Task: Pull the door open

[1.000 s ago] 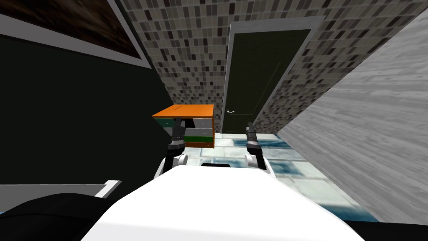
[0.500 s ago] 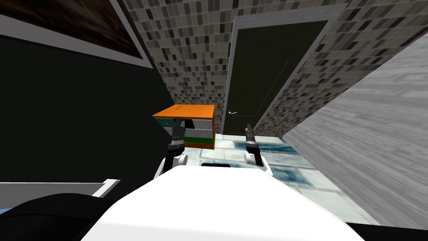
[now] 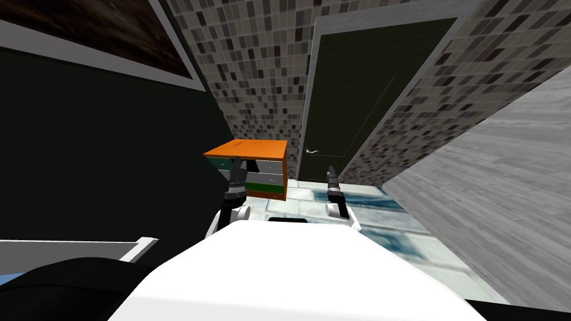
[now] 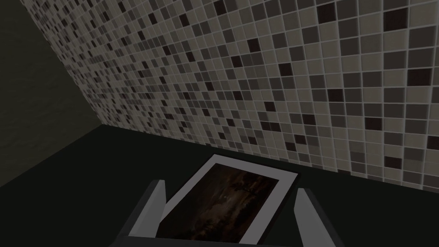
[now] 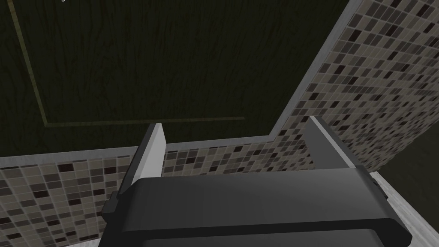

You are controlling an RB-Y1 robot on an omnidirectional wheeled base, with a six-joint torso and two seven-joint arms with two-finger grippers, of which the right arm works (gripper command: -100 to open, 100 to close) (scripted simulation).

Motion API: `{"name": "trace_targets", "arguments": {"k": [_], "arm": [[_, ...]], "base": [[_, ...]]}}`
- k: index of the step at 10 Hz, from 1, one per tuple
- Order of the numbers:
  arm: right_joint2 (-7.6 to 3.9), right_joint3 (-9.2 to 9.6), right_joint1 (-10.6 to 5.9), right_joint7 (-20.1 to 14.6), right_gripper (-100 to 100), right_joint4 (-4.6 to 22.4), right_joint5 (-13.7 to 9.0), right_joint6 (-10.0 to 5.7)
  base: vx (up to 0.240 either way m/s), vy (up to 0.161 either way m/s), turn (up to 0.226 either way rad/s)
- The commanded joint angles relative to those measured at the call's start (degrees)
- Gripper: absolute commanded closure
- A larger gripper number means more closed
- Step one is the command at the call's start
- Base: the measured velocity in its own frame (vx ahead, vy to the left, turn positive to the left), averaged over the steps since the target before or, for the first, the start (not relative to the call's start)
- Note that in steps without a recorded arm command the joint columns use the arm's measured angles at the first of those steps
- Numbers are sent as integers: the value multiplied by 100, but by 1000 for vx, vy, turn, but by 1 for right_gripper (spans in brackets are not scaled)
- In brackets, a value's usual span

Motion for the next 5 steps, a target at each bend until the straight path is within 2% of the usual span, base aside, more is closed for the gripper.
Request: {"name": "trace_targets", "arguments": {"k": [1,2,3,5], "arm": [[-28,-65,-150,-7,-100,286,-28,-51],[-49,-113,-256,-11,-100,455,-51,-89],[-49,-113,-256,-11,-100,527,-51,-89],[-86,-212,-475,-19,-100,894,-97,-165]], "base": [[49,-37,60],[75,-53,102],[57,-38,47],[62,-48,82]]}}
